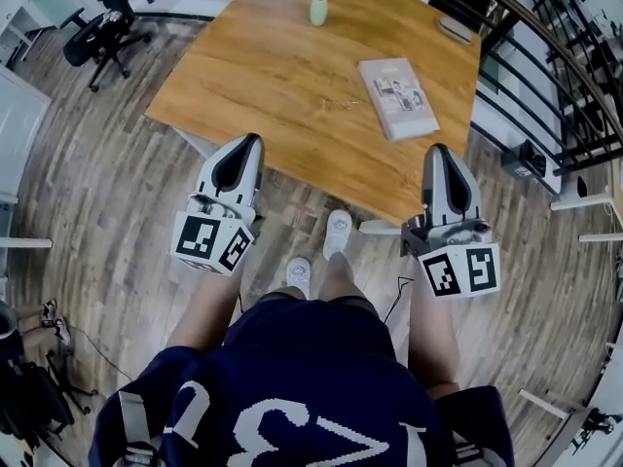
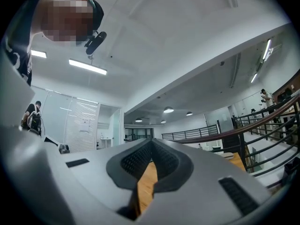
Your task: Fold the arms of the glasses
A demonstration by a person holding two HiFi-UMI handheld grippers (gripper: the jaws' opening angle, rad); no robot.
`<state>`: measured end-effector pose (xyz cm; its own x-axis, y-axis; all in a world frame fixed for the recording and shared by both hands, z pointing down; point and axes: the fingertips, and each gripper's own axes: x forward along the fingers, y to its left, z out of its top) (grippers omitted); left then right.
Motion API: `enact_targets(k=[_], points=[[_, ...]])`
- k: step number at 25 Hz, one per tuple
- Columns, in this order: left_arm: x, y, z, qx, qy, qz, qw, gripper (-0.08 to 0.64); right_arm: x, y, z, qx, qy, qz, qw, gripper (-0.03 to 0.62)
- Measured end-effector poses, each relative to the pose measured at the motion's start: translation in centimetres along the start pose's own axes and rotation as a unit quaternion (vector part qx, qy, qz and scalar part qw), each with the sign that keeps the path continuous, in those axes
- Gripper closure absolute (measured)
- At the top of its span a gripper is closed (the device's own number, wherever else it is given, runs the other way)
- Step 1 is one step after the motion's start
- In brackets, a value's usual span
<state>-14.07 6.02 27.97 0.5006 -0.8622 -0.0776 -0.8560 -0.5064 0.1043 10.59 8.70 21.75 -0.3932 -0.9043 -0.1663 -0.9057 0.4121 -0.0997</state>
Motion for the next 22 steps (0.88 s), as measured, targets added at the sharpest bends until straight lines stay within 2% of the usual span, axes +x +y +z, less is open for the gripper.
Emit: enact_targets(k=[7, 12, 18, 22], points=[[3.6, 2.3, -0.2, 0.008, -0.001, 0.027, 0.9996, 0.534, 6.9, -1.4, -2.4, 0.012, 0.015, 0.056, 0.998, 0.566], [7.8, 4.1, 1.4, 0.018, -0.020, 0.056, 0.9980, 0.534, 12.9, -3.6, -1.3, 0.012, -0.001, 0.095, 0.995, 0.566], [13.7, 5.8, 0.9, 0.019, -0.030, 0.092, 0.9951, 0.534, 18.5, -7.5, -1.2, 0.031, -0.010, 0.120, 0.992, 0.566], [16.6, 5.8, -0.4, 0.016, -0.016, 0.103, 0.9944, 0.534, 20.5, -9.8, -3.2, 0.054, 0.008, 0.125, 0.991, 0.566]])
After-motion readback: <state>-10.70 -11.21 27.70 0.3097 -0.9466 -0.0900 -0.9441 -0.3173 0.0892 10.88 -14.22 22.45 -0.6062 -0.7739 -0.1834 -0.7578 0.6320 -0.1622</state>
